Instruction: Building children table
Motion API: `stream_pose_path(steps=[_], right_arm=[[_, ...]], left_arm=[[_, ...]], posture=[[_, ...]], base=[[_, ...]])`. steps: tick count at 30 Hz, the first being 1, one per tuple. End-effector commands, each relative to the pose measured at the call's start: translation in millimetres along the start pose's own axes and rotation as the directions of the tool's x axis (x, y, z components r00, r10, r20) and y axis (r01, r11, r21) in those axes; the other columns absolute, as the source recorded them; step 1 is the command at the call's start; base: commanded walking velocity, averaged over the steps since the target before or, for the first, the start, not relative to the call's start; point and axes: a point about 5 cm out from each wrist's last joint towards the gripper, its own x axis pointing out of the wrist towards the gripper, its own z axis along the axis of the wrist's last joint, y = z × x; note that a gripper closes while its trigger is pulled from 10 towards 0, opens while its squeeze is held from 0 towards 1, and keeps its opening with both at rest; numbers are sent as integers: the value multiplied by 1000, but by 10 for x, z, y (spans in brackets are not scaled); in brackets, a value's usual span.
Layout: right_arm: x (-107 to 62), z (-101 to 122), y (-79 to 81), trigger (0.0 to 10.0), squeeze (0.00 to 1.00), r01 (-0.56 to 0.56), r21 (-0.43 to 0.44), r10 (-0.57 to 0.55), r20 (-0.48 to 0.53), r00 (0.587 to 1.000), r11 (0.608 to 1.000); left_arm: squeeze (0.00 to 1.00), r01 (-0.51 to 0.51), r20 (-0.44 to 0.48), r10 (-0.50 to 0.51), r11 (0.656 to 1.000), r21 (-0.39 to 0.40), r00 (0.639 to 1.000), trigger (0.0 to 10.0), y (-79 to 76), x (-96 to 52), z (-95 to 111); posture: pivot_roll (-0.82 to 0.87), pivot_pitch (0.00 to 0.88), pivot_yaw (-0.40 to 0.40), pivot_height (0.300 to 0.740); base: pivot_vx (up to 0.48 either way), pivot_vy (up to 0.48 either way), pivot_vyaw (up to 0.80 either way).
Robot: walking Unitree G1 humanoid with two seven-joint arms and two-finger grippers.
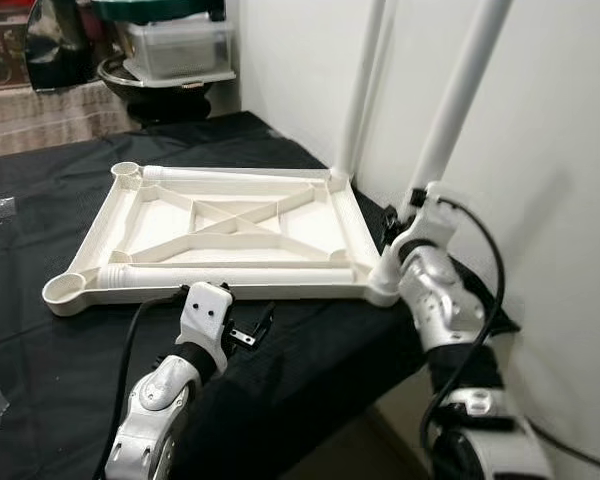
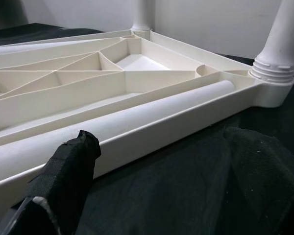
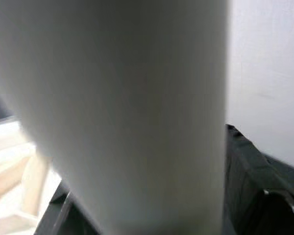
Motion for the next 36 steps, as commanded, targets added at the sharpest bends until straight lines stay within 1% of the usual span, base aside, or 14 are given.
stream_pose_path(steps=[1, 3, 4, 6, 10, 13, 16, 17, 22, 30, 31, 32, 35, 36], right_arm=[[5, 105, -66, 10000, 0, -182, 8, 181, 30, 983, 983], [5, 105, -66, 10000, 0, -182, 8, 181, 30, 983, 983], [-36, 87, -98, 10000, 0, -305, -32, 306, 2, 952, 952], [-158, -16, -127, 0, 0, -499, -89, 491, -97, 866, 862], [-216, -95, -138, 0, 0, -558, -127, 541, -146, 828, 820], [-180, -162, -156, 0, 0, -499, -132, 476, -171, 862, 856], [-17, -310, -331, 0, 0, -20, -169, -8, -164, 986, 985], [-18, -350, -396, 0, 0, 133, -165, -159, -153, 975, 977], [-126, -562, -367, 0, 0, 401, -115, -416, -182, 891, 909], [-182, -732, -28, 0, 0, 386, -106, -400, -241, 884, 917], [-159, -669, 46, 10000, 90, 343, -88, -354, -203, 913, 935], [-129, -610, 76, 10000, 1000, 295, -54, -300, -191, 935, 954], [-59, -458, 99, 10000, 1000, 215, -25, -216, -154, 964, 976], [-16, -374, 150, 10000, 0, 100, 33, -95, -143, 985, 994]], left_arm=[[0, 6, -19, -6, 1000, -5, 1000, 10000, -37, 7, -52], [0, 6, -19, -6, 1000, -5, 1000, 10000, -37, 7, -52], [0, 5, -18, -5, 1000, -4, 1000, 10000, -28, 11, -47], [0, 2, -21, -2, 1000, 6, 1000, 10000, -2, 3, -47], [0, 4, -24, -4, 1000, 8, 1000, 10000, 4, -5, -50], [0, 5, -23, -5, 1000, 9, 1000, 10000, 2, -3, -47], [0, 6, -21, -6, 1000, 10, 1000, 10000, 8, 4, -34], [0, 6, -21, -6, 1000, 11, 1000, 10000, 10, 4, -32], [0, 8, -22, -8, 1000, 14, 1000, 10000, 7, 8, -30], [0, 9, -22, -9, 1000, 18, 1000, 10000, 5, 14, -24], [0, 6, -22, -6, 1000, 18, 1000, 10000, 10, 8, -27], [0, 3, -24, -3, 1000, 17, 1000, 10000, 12, 1, -35], [0, 0, -25, 1, 1000, 14, 1000, 10000, 2, -7, -46], [0, -1, -25, 1, 1000, 12, 1000, 10000, -5, -7, -49]], posture=[[89, 0, -86, 740], [89, 0, -86, 740], [89, 0, -86, 740], [90, 0, -81, 740], [92, 0, -78, 740], [96, 0, -79, 740], [99, 0, -76, 740], [100, 0, -75, 740], [105, 0, -73, 740], [110, 0, -81, 740], [108, 0, -88, 740], [108, 0, -90, 740], [102, 0, -91, 740], [101, 0, -91, 740]], base=[[0, 0, 0], [0, 0, 0], [0, 0, 0], [0, 0, 0], [0, 0, 0], [0, 0, 0], [0, 0, 0], [0, 0, 0], [0, 0, 0], [0, 0, 0], [0, 0, 0], [0, 0, 0], [0, 0, 0], [0, 0, 0]])
